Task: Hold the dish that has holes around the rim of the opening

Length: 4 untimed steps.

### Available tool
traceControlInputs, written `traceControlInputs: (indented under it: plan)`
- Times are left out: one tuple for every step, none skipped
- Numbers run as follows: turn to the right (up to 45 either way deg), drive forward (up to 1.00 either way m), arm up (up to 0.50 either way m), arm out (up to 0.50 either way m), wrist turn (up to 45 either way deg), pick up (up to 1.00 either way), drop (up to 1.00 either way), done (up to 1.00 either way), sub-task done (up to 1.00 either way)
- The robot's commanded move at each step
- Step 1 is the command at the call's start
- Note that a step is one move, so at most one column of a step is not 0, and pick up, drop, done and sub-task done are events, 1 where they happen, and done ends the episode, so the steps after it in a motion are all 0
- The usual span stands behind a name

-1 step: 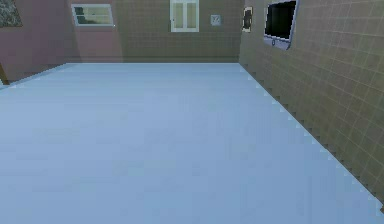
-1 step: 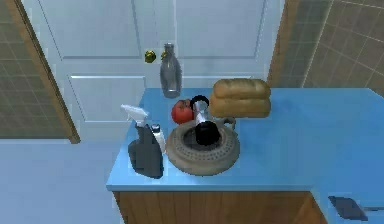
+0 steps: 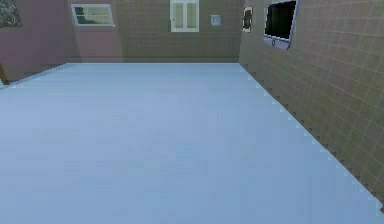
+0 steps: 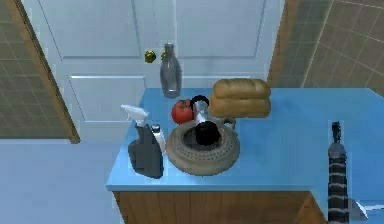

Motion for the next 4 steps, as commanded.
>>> traceControlInputs:
  plan:
    - [0.0,0.00,0.38,0.00,0.0,0.00,0.00,0.00,0.00]
    - [0.0,0.00,0.00,0.10,0.0,0.00,0.00,0.00,0.00]
    - [0.0,0.00,0.00,0.00,45.0,0.00,0.00,0.00,0.00]
    - [0.0,0.00,0.00,0.00,45.0,0.00,0.00,0.00,0.00]
